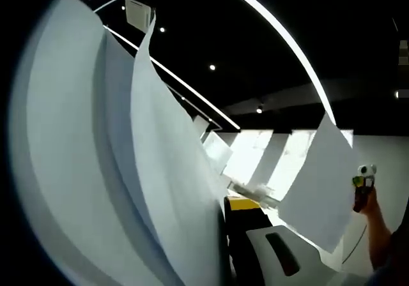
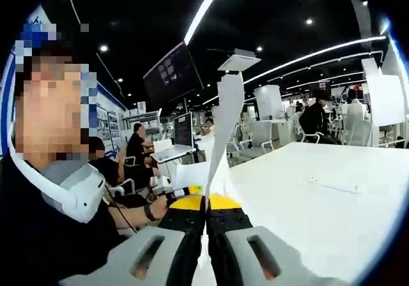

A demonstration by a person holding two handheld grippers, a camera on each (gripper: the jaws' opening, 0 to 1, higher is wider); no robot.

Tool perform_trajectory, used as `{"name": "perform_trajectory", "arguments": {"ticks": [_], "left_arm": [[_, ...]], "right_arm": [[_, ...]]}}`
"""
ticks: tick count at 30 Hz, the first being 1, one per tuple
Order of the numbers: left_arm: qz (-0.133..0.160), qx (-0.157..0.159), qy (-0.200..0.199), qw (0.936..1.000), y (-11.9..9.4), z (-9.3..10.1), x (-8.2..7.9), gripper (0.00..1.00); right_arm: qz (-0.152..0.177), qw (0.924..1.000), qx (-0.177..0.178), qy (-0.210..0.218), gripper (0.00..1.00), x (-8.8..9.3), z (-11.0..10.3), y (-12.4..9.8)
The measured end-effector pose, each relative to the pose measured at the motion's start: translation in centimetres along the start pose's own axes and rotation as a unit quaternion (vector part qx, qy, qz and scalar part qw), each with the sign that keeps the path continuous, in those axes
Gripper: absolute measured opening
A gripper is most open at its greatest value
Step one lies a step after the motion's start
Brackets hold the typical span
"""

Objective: Organize the stack of printing papers by aligning and flattening the scattered papers on the table

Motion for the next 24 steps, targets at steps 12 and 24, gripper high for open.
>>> {"name": "perform_trajectory", "arguments": {"ticks": [12,24], "left_arm": [[0.001,0.0,-0.001,1.0,0.0,0.1,0.0,0.11],[0.001,0.0,-0.001,1.0,0.0,0.1,0.0,0.11]], "right_arm": [[0.018,0.9973,-0.065,0.028,0.0,-0.7,-1.6,0.2],[0.022,0.9914,-0.124,0.036,0.0,-0.3,-2.9,0.5]]}}
Point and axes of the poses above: the point that each gripper's makers call its tool centre point, and the gripper's own axes: y roughly forward along the fingers, z roughly to its right, x roughly out of its underside, the point moved 10 cm from there along -y, roughly backward along the fingers, and after that the axes turned 9 degrees about -x, right-handed, at the moved point
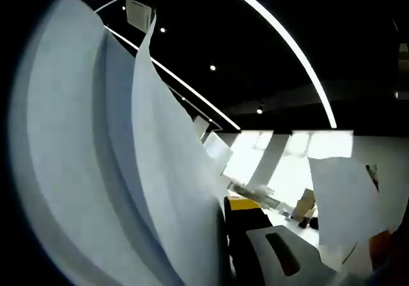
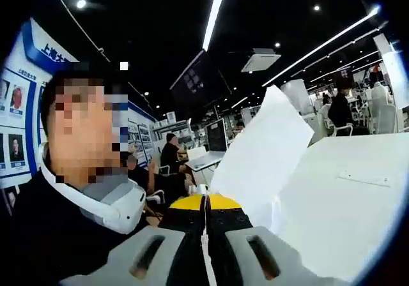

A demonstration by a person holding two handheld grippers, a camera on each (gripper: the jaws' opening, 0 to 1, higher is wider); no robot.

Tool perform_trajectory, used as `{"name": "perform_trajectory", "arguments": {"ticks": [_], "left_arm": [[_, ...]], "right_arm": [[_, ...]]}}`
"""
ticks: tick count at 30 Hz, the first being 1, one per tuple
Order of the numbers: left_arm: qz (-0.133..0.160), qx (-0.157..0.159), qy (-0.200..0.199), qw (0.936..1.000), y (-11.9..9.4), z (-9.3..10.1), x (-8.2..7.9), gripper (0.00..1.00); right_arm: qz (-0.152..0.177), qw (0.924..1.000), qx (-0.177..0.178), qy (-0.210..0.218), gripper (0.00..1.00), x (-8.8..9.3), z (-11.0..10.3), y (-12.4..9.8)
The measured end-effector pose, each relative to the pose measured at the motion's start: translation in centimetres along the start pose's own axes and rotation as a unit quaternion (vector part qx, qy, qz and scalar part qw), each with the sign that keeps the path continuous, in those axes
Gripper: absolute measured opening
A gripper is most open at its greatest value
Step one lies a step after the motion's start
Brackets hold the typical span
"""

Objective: Organize the stack of printing papers by aligning and flattening the scattered papers on the table

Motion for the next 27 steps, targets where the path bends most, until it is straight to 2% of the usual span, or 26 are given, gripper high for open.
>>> {"name": "perform_trajectory", "arguments": {"ticks": [3,5,10,13,14,15,19,21,24,27], "left_arm": [[0.0,0.0,0.0,1.0,0.0,0.0,0.0,0.11],[0.0,0.0,0.0,1.0,0.0,0.0,0.0,0.11],[0.0,0.001,-0.001,1.0,0.0,0.0,-0.1,0.11],[0.0,0.001,-0.001,1.0,0.0,0.0,-0.1,0.11],[0.0,0.001,-0.001,1.0,0.0,0.0,-0.1,0.11],[0.0,0.002,-0.001,1.0,0.0,0.0,-0.1,0.11],[0.0,0.002,-0.002,1.0,-0.1,-0.1,-0.1,0.11],[0.0,0.002,-0.002,1.0,-0.1,-0.1,-0.1,0.11],[0.0,0.003,-0.003,1.0,-0.1,-0.1,0.0,0.11],[0.0,0.003,-0.003,1.0,0.0,-0.2,0.0,0.11]], "right_arm": [[-0.013,0.9999,-0.008,0.005,0.0,0.5,0.2,0.1],[-0.016,0.9998,-0.002,0.01,0.0,0.8,0.4,0.5],[-0.048,0.9985,-0.003,0.024,0.0,1.9,0.9,1.2],[-0.081,0.9955,0.015,0.048,0.0,3.0,2.1,1.3],[-0.089,0.9941,0.035,0.051,0.0,3.4,2.9,1.1],[-0.095,0.9922,0.056,0.057,0.0,3.5,3.6,0.5],[-0.13,0.9842,0.095,0.074,0.0,4.9,5.7,0.0],[-0.144,0.9771,0.127,0.092,0.0,5.6,7.1,-0.4],[-0.171,0.9657,0.15,0.125,0.0,6.6,9.2,-1.2],[-0.195,0.9562,0.18,0.124,0.0,7.2,11.2,-1.9]]}}
Point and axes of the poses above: the point that each gripper's makers call its tool centre point, and the gripper's own axes: y roughly forward along the fingers, z roughly to its right, x roughly out of its underside, the point moved 10 cm from there along -y, roughly backward along the fingers, and after that the axes turned 9 degrees about -x, right-handed, at the moved point
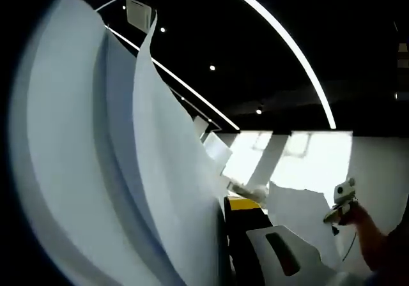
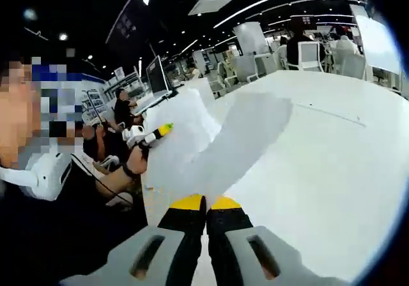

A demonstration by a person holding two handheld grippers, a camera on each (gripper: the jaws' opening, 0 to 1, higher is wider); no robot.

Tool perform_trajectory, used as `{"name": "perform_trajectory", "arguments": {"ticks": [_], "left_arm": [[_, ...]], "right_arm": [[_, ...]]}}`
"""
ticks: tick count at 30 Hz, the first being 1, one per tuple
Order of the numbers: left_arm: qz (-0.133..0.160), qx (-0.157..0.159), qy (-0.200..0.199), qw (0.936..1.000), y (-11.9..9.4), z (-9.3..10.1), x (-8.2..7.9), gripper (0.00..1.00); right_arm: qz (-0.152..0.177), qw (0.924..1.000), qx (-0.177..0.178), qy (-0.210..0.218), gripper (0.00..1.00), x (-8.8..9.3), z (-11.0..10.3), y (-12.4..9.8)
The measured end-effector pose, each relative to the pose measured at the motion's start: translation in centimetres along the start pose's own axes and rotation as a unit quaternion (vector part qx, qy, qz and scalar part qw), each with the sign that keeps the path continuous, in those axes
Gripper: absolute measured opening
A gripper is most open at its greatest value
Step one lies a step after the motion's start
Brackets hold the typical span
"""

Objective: Organize the stack of printing papers by aligning and flattening the scattered papers on the table

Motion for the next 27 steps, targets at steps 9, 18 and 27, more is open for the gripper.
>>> {"name": "perform_trajectory", "arguments": {"ticks": [9,18,27], "left_arm": [[0.001,0.0,-0.001,1.0,0.0,0.0,0.0,0.11],[0.001,0.0,-0.002,1.0,0.0,0.1,0.1,0.1],[0.001,0.0,0.0,1.0,0.0,0.2,0.1,0.1]], "right_arm": [[-0.006,0.9997,0.015,0.017,0.0,0.0,2.7,0.6],[0.038,0.9956,-0.057,-0.063,0.0,-3.2,-0.4,1.7],[0.014,0.9926,-0.087,-0.084,0.0,-5.6,-0.3,3.3]]}}
Point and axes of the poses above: the point that each gripper's makers call its tool centre point, and the gripper's own axes: y roughly forward along the fingers, z roughly to its right, x roughly out of its underside, the point moved 10 cm from there along -y, roughly backward along the fingers, and after that the axes turned 9 degrees about -x, right-handed, at the moved point
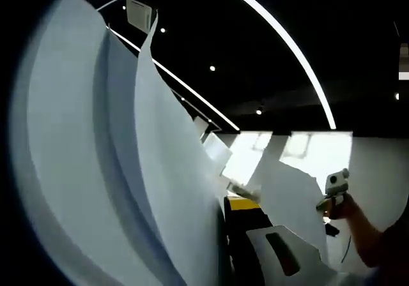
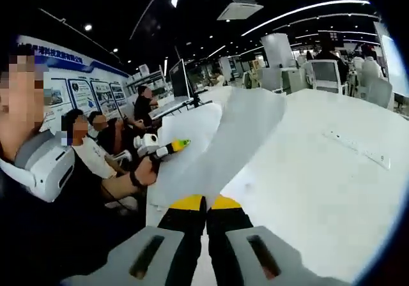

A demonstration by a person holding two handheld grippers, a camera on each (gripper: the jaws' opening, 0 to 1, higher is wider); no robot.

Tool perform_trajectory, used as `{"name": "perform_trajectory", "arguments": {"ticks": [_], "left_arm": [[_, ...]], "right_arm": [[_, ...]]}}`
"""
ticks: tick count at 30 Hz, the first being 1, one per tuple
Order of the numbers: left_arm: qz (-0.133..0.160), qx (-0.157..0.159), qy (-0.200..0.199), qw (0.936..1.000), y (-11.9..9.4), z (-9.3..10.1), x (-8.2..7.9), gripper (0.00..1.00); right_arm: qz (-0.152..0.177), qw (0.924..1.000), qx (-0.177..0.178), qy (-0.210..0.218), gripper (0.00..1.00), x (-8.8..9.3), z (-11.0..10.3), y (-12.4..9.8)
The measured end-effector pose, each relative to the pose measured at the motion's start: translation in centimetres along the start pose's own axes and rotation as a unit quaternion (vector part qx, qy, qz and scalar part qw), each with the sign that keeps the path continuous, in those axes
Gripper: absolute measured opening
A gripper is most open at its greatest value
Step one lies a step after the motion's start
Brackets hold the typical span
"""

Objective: Organize the stack of printing papers by aligning and flattening the scattered papers on the table

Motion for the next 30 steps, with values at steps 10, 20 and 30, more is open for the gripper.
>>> {"name": "perform_trajectory", "arguments": {"ticks": [10,20,30], "left_arm": [[0.001,0.0,-0.001,1.0,0.0,-0.1,0.0,0.1],[0.003,0.001,-0.002,1.0,-0.1,-0.1,-0.1,0.1],[0.003,0.001,-0.001,1.0,-0.1,-0.2,-0.1,0.1]], "right_arm": [[-0.03,0.9992,-0.009,0.026,0.0,-0.9,2.1,1.7],[-0.062,0.9961,0.012,0.062,0.0,-0.2,4.7,2.8],[-0.047,0.9976,0.002,0.052,0.0,0.0,5.2,3.4]]}}
Point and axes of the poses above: the point that each gripper's makers call its tool centre point, and the gripper's own axes: y roughly forward along the fingers, z roughly to its right, x roughly out of its underside, the point moved 10 cm from there along -y, roughly backward along the fingers, and after that the axes turned 9 degrees about -x, right-handed, at the moved point
